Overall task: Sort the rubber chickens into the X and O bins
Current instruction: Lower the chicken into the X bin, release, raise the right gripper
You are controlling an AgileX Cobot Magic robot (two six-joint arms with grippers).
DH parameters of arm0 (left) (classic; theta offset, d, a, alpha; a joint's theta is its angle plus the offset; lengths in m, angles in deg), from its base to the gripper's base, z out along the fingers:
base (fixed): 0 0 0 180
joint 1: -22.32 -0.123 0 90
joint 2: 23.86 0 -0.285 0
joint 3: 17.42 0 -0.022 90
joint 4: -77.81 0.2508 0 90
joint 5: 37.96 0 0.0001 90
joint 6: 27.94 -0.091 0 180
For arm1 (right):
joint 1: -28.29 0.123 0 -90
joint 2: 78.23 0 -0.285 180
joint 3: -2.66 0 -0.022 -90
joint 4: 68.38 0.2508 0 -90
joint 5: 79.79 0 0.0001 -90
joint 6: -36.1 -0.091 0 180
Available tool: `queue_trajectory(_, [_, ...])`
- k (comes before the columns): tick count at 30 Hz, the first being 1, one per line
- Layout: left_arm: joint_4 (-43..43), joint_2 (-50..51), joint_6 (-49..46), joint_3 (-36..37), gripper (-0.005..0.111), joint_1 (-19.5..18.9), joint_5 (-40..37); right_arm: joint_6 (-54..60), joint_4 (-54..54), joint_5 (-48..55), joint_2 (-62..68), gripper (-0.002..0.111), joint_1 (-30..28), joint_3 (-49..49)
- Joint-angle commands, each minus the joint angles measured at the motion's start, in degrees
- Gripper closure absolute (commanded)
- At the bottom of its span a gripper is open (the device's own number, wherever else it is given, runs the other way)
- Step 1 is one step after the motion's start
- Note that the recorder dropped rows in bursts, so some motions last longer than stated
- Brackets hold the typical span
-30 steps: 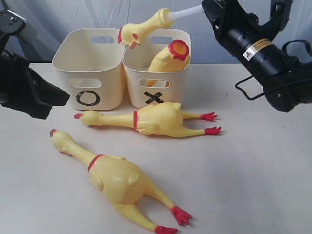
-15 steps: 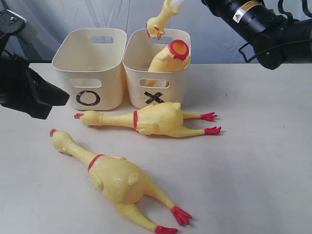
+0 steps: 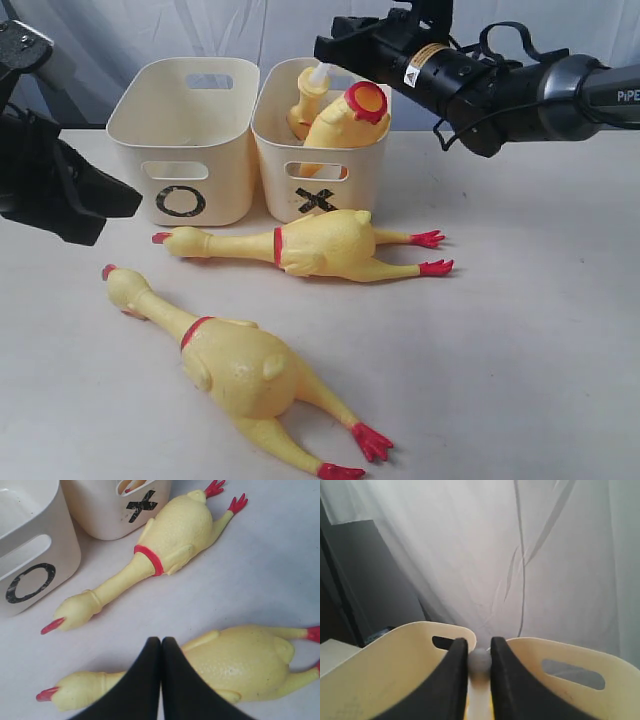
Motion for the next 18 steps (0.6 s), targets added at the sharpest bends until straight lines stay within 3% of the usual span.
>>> queue_trajectory(1, [-0.25, 0.02, -0.02, -0.45, 0.107, 0.25, 0.31, 4.70, -5.85, -0.57, -0.32, 0.109, 0.18, 0.51])
queue_trajectory(4, [-0.25, 0.02, -0.02, -0.45, 0.107, 0.25, 0.31, 6.43, -9.88, -0.57, -0.32, 0.108, 0.18, 0.51])
queue_trajectory(6, [-0.25, 0.02, -0.02, -0.45, 0.107, 0.25, 0.31, 6.43, -11.52, -0.57, -0.32, 0.100, 0.18, 0.51])
queue_trajectory(11, [-0.25, 0.02, -0.02, -0.45, 0.107, 0.25, 0.31, 6.43, -12.18, -0.57, -0.32, 0.068, 0.18, 0.51])
queue_trajectory(18, [-0.25, 0.02, -0.02, -0.45, 0.107, 0.25, 0.31, 6.31, -12.18, -0.73, -1.32, 0.061, 0.18, 0.51])
